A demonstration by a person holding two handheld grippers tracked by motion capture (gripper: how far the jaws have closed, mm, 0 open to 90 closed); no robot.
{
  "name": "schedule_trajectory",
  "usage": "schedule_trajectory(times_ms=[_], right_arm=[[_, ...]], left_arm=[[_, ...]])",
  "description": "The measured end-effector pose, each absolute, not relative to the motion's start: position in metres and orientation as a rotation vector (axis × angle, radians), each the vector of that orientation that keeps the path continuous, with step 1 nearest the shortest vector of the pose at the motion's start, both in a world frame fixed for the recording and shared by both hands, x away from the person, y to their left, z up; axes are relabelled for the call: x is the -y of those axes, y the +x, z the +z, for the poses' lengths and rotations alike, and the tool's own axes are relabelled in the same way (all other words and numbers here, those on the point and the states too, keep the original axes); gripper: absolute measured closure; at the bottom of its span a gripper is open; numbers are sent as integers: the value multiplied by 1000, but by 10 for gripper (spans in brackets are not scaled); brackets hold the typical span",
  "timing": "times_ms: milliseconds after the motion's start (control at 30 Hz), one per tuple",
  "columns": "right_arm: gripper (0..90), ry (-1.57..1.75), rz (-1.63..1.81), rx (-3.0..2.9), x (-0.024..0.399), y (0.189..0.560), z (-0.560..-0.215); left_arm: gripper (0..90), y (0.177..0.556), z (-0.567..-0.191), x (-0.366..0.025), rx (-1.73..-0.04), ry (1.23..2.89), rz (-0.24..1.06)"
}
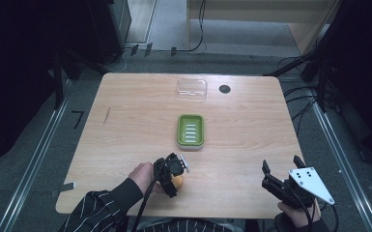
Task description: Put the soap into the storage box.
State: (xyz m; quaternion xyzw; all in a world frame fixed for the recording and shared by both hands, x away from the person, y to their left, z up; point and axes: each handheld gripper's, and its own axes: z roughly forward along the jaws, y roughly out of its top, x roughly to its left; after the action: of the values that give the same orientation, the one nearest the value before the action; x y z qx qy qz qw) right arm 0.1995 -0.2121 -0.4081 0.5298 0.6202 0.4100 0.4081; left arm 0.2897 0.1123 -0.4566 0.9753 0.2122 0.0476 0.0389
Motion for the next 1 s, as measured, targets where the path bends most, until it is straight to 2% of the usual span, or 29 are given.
schedule_trajectory(times_ms=[1000], right_arm=[[137,1342,1037,-1563,213,199,-408]], left_arm=[[265,297,-444,-116,-686,2885,200]])
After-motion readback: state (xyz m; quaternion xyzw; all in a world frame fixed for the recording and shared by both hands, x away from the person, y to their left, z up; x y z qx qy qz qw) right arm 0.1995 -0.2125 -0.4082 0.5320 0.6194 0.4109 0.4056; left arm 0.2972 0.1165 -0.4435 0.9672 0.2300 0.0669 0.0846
